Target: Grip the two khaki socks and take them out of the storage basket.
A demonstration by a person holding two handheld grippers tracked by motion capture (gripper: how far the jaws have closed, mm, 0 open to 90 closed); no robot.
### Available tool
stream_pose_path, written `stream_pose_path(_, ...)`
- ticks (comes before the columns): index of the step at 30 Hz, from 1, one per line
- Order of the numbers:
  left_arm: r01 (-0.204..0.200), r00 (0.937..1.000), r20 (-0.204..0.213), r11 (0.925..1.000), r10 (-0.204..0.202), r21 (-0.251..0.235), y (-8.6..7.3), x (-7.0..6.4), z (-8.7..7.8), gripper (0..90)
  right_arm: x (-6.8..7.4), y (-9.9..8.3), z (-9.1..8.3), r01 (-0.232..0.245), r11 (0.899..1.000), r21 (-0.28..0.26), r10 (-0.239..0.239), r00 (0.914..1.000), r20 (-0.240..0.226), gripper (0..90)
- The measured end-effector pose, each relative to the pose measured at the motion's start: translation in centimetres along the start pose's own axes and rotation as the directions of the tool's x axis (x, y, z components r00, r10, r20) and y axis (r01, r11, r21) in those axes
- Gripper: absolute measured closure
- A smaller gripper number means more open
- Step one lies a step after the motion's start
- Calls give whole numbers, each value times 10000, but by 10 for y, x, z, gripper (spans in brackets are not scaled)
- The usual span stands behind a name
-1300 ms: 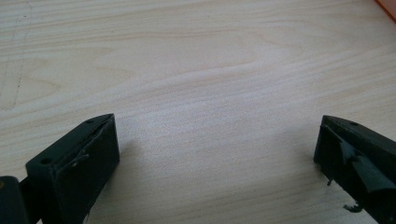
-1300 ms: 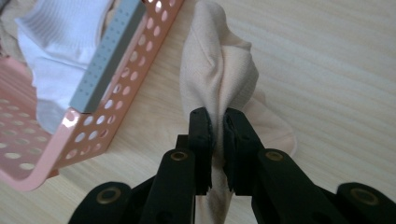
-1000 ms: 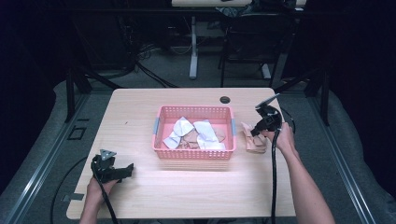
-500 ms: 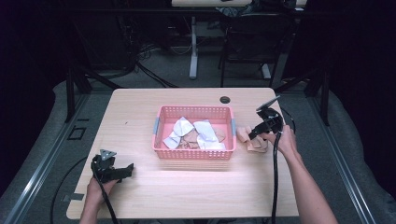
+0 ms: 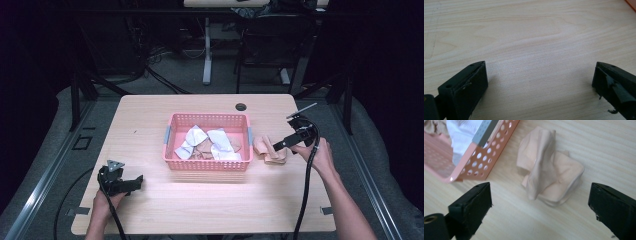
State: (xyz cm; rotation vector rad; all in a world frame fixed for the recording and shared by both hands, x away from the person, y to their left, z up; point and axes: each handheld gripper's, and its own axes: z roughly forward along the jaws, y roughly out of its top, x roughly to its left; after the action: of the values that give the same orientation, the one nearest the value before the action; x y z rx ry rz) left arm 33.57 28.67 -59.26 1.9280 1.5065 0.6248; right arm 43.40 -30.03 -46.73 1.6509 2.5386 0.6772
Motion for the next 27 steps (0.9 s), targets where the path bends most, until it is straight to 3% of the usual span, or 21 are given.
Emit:
stream_pose_path(4,-8,10000,-3,10000,8,9,0,0,0,1,6,-17,-11,234,9996,-124,-237,9995,-216,17)
stream_pose_path(6,2,10000,-4,10000,-2,0,0,0,0,1,9,-29,-16,483,9984,-307,-478,9987,164,16)
stream_pose_path(8,8,10000,-11,10000,-8,0,0,0,0,1,10,-40,-19,445,9983,-380,-446,9990,-19,15)
stream_pose_path(9,12,10000,-11,10000,-12,0,0,0,0,1,11,-45,-20,518,9979,-396,-512,9986,139,15)
stream_pose_path(15,23,10000,-12,10000,-23,-2,0,0,0,2,14,-79,-15,684,9973,-266,-673,9969,412,27)
stream_pose_path(17,27,10000,-22,10000,-27,-1,0,0,0,1,11,-92,-9,528,9984,-221,-523,9984,230,30)
stream_pose_path(18,30,10000,-29,10000,-31,-4,0,0,0,1,11,-92,-9,528,9984,-221,-523,9984,230,30)
stream_pose_path(21,30,10000,-18,10000,-30,-12,0,-1,1,1,4,-100,4,403,9972,633,-426,9984,359,22)
stream_pose_path(27,40,10000,-15,10000,-40,-1,0,-1,1,1,0,-100,8,332,9961,812,-358,9989,312,20)
